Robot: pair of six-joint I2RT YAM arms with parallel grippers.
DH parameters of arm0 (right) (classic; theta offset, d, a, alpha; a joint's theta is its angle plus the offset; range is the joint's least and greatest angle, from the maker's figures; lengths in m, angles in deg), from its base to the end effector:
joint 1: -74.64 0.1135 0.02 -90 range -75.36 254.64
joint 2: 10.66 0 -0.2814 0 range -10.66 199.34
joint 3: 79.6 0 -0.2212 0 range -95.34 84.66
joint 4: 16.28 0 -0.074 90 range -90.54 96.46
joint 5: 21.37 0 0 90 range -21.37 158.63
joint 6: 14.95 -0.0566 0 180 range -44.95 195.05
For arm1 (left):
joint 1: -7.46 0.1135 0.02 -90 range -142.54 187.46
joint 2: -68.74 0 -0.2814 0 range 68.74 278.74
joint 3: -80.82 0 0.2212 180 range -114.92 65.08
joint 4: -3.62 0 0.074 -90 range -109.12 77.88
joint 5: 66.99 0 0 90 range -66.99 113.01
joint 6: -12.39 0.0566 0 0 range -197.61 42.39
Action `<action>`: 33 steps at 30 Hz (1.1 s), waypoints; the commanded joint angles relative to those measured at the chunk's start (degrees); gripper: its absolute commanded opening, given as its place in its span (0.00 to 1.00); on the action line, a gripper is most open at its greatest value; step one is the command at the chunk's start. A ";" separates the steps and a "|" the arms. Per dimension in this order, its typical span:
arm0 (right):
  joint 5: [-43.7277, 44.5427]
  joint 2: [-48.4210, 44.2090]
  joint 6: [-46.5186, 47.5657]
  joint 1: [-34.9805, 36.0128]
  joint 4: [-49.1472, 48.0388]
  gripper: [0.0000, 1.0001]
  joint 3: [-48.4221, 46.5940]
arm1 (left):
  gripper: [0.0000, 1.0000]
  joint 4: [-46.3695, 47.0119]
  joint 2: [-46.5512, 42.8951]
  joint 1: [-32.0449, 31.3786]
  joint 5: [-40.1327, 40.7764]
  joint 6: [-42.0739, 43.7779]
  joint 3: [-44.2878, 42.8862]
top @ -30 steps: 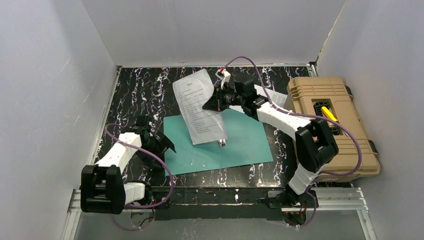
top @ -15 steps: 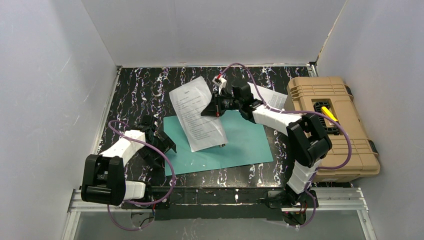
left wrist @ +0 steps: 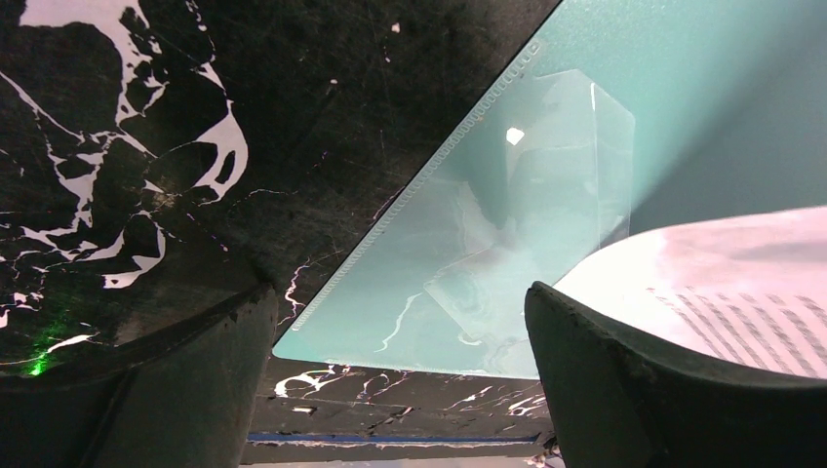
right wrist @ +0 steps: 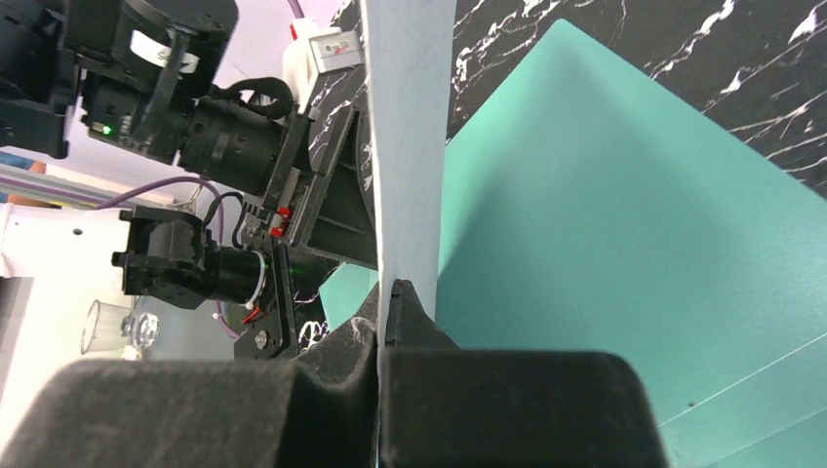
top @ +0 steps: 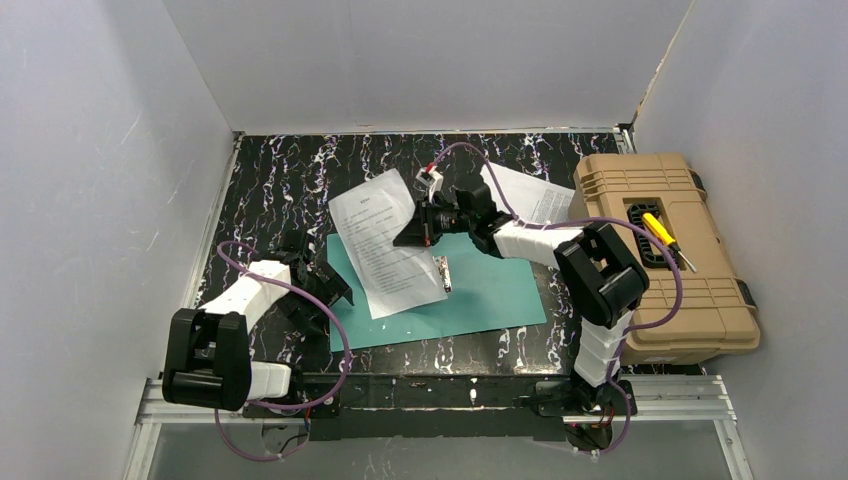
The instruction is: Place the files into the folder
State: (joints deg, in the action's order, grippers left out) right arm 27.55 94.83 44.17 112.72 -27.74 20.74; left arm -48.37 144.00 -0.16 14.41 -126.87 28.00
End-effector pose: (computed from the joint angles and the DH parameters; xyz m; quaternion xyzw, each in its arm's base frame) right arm 0.2976 0.2805 0.2593 -0.2611 0.7248 0.5535 0.3164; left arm 0.1850 -0.0333 0.1760 -0.3417 0.9271 -0.1297 0.0834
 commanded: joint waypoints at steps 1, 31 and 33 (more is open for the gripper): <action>0.16 1.60 -3.39 0.72 -6.37 0.01 1.47 | 0.96 7.33 3.09 -0.47 -1.91 -0.06 4.64; 7.54 10.61 -21.03 4.04 -30.60 0.01 11.84 | 0.96 9.24 3.95 -0.47 -3.39 1.00 5.25; 7.70 11.26 -21.09 4.04 -31.05 0.01 12.27 | 0.96 9.24 3.77 -0.47 -3.24 1.12 5.35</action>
State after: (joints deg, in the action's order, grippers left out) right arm 34.05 104.95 24.52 116.50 -52.92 32.07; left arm -44.29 145.25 -0.20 4.86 -128.18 29.12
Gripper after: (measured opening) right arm 0.030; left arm 0.961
